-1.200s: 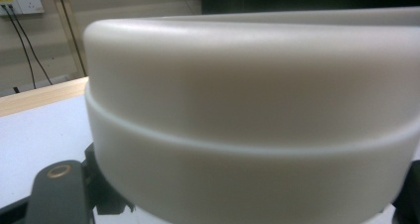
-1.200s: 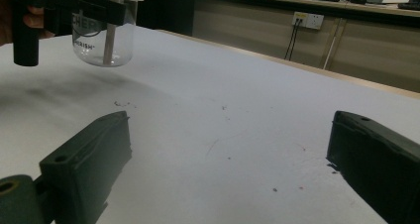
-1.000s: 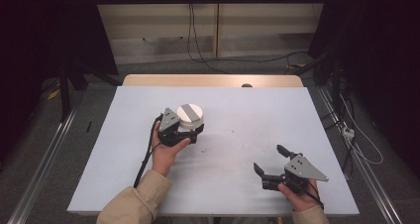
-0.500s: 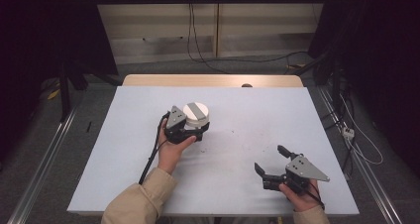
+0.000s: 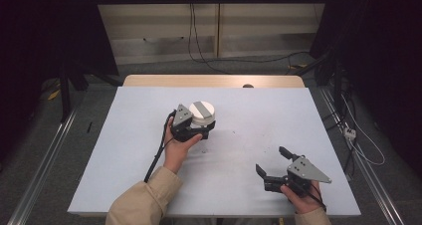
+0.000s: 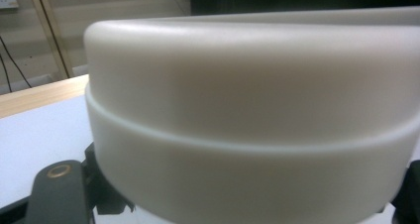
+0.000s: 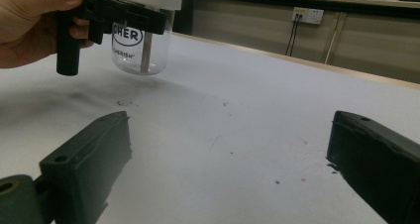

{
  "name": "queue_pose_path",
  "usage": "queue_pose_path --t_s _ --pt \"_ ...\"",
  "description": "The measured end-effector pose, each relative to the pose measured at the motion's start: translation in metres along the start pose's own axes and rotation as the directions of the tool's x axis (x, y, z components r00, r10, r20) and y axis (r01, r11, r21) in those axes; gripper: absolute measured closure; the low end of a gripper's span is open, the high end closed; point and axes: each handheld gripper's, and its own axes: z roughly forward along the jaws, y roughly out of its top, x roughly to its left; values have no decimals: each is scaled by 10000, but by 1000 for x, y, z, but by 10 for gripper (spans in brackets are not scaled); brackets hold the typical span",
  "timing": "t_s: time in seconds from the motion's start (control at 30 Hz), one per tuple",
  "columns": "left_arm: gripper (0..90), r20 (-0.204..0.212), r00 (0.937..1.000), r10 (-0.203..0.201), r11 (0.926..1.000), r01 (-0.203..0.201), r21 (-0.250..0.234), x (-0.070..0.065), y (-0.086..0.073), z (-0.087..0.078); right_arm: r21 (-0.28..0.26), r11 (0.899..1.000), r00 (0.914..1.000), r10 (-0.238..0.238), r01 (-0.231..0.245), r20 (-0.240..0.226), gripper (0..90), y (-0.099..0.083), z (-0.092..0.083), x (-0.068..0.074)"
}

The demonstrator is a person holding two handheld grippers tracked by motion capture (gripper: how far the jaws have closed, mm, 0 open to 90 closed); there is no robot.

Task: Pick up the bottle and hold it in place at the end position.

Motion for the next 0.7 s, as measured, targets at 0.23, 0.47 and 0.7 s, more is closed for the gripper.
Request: queue_pose_path --t_s 0.23,0.47,0.7 --pt "183 7 10000 -16 10000 16 14 2 0 6 3 10000 9999 92 -92 60 28 0 -1 0" --pt "183 204 9998 50 10000 -49 -33 -3 2 14 15 9999 9999 121 -121 91 28 -1 -3 -1" --pt "183 186 9998 66 10000 -65 -37 -4 2 18 -23 9999 9998 155 -155 131 28 -1 -4 -2"
